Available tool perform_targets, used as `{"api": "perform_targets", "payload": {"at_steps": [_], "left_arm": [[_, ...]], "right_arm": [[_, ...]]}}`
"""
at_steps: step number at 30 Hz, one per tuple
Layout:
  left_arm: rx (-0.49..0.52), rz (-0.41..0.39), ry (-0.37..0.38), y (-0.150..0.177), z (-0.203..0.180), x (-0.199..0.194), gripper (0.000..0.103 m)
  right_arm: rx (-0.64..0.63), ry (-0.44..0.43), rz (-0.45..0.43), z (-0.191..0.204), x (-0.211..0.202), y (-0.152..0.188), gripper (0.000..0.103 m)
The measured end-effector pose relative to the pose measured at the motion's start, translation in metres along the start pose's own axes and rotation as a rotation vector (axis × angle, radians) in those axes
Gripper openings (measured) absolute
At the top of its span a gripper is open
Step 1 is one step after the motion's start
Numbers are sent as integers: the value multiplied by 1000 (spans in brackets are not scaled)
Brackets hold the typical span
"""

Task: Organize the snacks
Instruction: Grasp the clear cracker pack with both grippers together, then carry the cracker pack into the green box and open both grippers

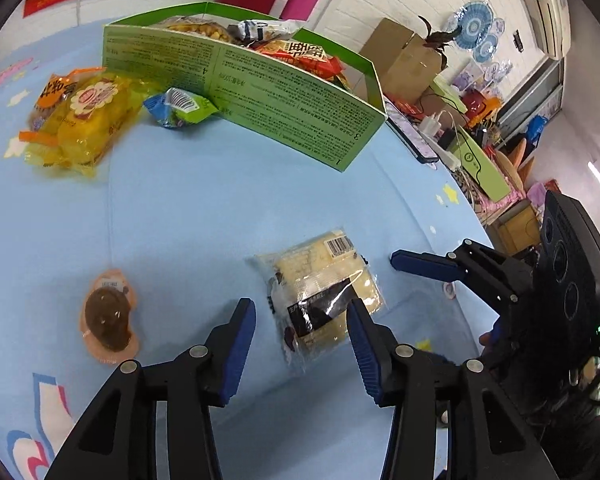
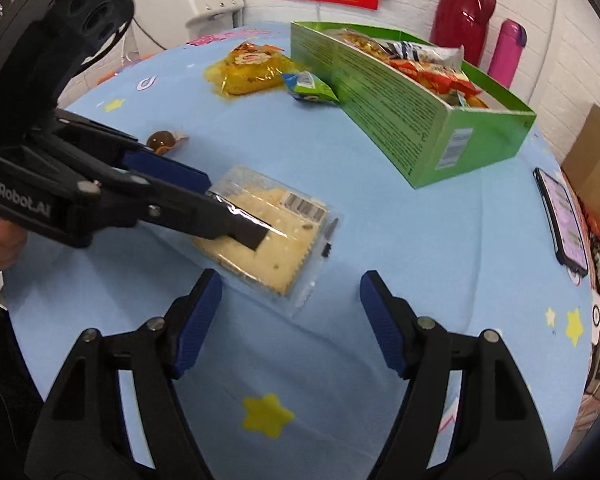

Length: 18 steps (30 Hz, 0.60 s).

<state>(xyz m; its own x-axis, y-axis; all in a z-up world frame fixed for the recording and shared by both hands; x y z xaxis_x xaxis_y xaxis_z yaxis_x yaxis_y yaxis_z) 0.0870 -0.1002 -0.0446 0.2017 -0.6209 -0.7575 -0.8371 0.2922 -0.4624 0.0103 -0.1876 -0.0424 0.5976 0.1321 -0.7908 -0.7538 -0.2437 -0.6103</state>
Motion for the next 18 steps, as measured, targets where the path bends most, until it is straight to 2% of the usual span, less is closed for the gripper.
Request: {"api": "perform_targets", "payload": {"at_steps": [2, 3, 5, 7, 12, 18], "left_arm": [[37, -10, -30, -4, -6, 5, 48], [52, -14, -42, -6, -8, 7, 47], [67, -32, -71, -8, -9, 9, 41], [33, -48, -57, -9, -3, 7, 38], [-5, -70, -42, -11, 2, -2, 32], [2, -131, -6, -29, -5, -26, 31]], "right_arm": [[7, -13, -6, 3, 5, -6, 66], [16, -18, -13, 3, 6, -9, 55], [39, -14, -14, 4, 9, -15, 52], [55, -19, -17, 9, 8, -17, 45], [83, -16, -39, 10, 5, -21, 45], [104, 12, -130, 2, -21, -42, 45]]}}
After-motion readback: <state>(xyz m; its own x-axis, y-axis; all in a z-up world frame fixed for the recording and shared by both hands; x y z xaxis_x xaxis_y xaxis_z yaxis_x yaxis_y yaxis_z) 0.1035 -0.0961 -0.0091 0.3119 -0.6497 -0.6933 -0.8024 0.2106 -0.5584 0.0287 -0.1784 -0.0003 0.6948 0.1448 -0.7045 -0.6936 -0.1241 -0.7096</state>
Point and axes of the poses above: each gripper's, at about its wrist camera, not at the fingertips, and x roughly the way its jaws point, z to its left, y to its underside, the point moved 1 cm from there along x, roughly the way its jaws point, and after that the axes turned 5 degrees about y, right-handed, at the moved point
